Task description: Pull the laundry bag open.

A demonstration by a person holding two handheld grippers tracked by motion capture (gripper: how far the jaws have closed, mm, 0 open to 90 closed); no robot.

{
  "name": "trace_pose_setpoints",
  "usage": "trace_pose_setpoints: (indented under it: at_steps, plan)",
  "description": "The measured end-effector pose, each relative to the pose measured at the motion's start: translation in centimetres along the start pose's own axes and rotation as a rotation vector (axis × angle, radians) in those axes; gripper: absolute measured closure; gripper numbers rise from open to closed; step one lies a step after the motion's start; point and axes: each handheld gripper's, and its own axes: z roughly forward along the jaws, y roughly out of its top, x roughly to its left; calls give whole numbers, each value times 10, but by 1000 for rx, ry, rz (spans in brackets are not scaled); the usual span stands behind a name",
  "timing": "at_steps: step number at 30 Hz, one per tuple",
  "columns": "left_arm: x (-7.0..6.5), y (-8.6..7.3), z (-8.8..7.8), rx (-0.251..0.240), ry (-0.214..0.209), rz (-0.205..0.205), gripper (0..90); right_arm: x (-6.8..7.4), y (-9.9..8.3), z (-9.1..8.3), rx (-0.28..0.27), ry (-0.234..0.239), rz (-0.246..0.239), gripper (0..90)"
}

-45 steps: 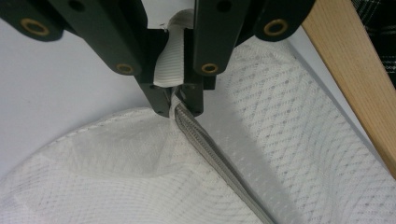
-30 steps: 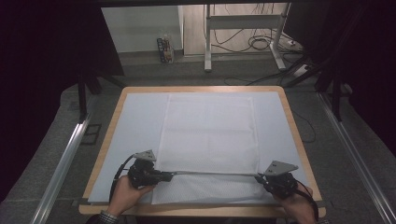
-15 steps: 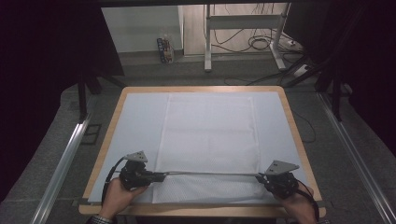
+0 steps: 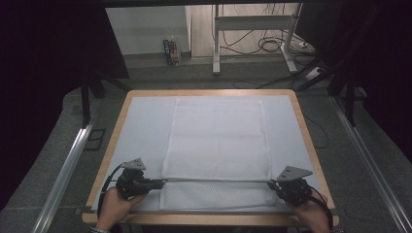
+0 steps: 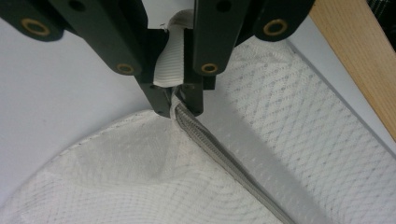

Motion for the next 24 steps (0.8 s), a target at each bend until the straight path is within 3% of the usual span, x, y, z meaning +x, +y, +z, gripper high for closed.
trace_pose_setpoints:
  at_steps: [7, 11, 13, 24]
  plan:
    - [5, -6, -7, -15, 0, -22, 874, -1, -1, -1, 1, 2, 2, 841]
    - [7, -9, -9, 4, 37, -28, 875, -1, -1, -1, 5, -9, -1, 842]
    - [9, -11, -10, -6, 23, -46, 874, -2, -1, -1, 4, 3, 4, 842]
    - [9, -12, 0, 82, 62, -29, 872, 3, -3, 3, 35, 31, -24, 796]
